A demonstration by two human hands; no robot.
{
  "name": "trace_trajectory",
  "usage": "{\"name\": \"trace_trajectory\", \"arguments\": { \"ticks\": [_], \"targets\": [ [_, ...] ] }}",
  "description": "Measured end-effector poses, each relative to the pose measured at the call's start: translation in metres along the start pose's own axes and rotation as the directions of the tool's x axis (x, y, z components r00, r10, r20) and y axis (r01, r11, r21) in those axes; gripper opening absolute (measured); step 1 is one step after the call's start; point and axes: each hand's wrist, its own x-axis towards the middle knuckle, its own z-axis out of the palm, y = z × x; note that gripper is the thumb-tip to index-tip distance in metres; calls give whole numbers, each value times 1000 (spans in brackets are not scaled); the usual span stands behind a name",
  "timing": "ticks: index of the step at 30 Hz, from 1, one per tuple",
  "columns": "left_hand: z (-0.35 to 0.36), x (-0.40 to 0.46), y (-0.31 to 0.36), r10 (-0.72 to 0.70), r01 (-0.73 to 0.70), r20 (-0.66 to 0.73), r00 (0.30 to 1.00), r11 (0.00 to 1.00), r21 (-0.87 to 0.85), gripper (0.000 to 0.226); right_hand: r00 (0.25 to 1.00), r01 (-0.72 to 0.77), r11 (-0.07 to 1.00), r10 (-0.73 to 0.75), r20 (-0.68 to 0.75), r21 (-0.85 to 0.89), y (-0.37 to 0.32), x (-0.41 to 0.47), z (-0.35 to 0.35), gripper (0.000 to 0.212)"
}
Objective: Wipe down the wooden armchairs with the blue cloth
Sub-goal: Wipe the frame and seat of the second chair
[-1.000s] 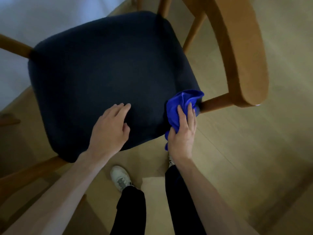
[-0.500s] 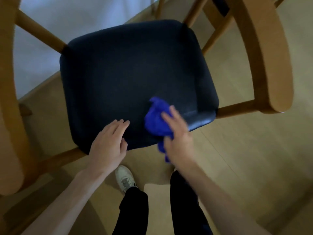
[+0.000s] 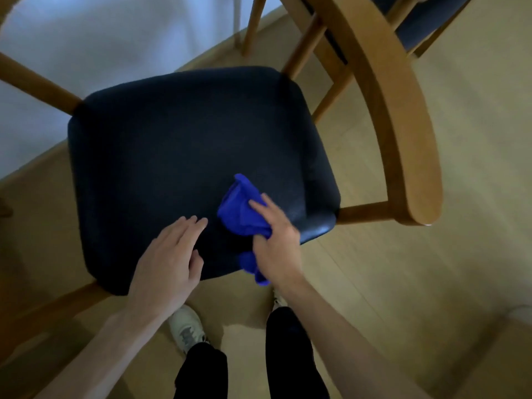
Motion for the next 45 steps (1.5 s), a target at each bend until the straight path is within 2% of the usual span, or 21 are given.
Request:
{"name": "trace_trajectory", "arguments": {
  "ticks": [3,5,7,9,13,15,18,20,22,25,26,28,30,32,34,36,38,40,42,44,45],
  "targets": [
    [5,8,10,-8,8,5,1000,1000,-16,54,968,-74,995,55,-244,-69,-1,53,-49,64],
    [7,14,19,4,-4,12,1000,1000,-23,54,917,-205,966,133,-375,-159,3,95,-77,61],
    [9,19,28,23,-23,9,1000,999,-39,54,873,-383,915,316,-371,-123,7,130,-89,58],
    [8,25,35,32,-32,-3,999,998,-53,54,876,-438,879,371,-307,-189,7,142,-81,49],
    [6,43,47,48,-50,-30,998,997,-56,53,971,-204,878,124,-206,-434,14,108,-63,52],
    [5,53,53,64,-66,-31,997,997,-42,53,990,-121,893,75,-122,-433,20,87,-62,56],
    [2,68,63,76,-77,-28,997,996,-35,53,998,-58,951,55,-19,-305,16,70,-60,59],
    [1,76,68,80,-82,-42,996,996,-38,53,991,-84,981,64,-122,-174,12,83,-69,58],
    [0,82,72,86,-88,-55,995,996,-35,52,947,-155,985,128,-295,-70,11,118,-84,57],
    [0,85,76,80,-83,-72,994,996,-33,52,912,-269,957,217,-348,-108,7,169,-87,60],
    [0,85,76,70,-72,-73,995,997,-32,52,923,-268,950,204,-325,-163,5,175,-82,62],
    [0,84,77,57,-59,-68,996,998,-29,52,959,-152,953,78,-273,-262,10,168,-76,60],
    [1,84,78,46,-47,-53,998,999,-26,52,989,-12,947,-36,-142,-320,23,144,-71,61],
    [1,85,80,23,-24,-40,999,1000,-16,53,993,114,887,-97,62,-447,29,110,-64,66],
    [-2,87,84,0,0,-27,1000,1000,-1,54,975,214,878,-166,147,-427,30,82,-56,66],
    [-3,92,87,-7,7,-27,1000,1000,5,53,993,111,970,-99,68,-216,22,72,-59,65],
    [-6,100,91,-4,4,-31,1000,1000,4,52,995,-90,995,88,-51,-39,15,81,-73,65],
    [-8,114,94,17,-17,-30,999,1000,-2,51,950,-195,980,183,-253,-26,6,102,-85,59],
    [-8,131,94,37,-37,-33,999,999,-17,50,846,-367,930,339,-412,13,2,123,-87,45],
    [-11,144,91,58,-60,-43,997,997,-45,50,709,-576,815,540,-454,69,2,137,-85,36],
    [-15,149,87,80,-83,-45,996,995,-56,51,670,-626,776,587,-455,79,4,141,-83,38]
  ]
}}
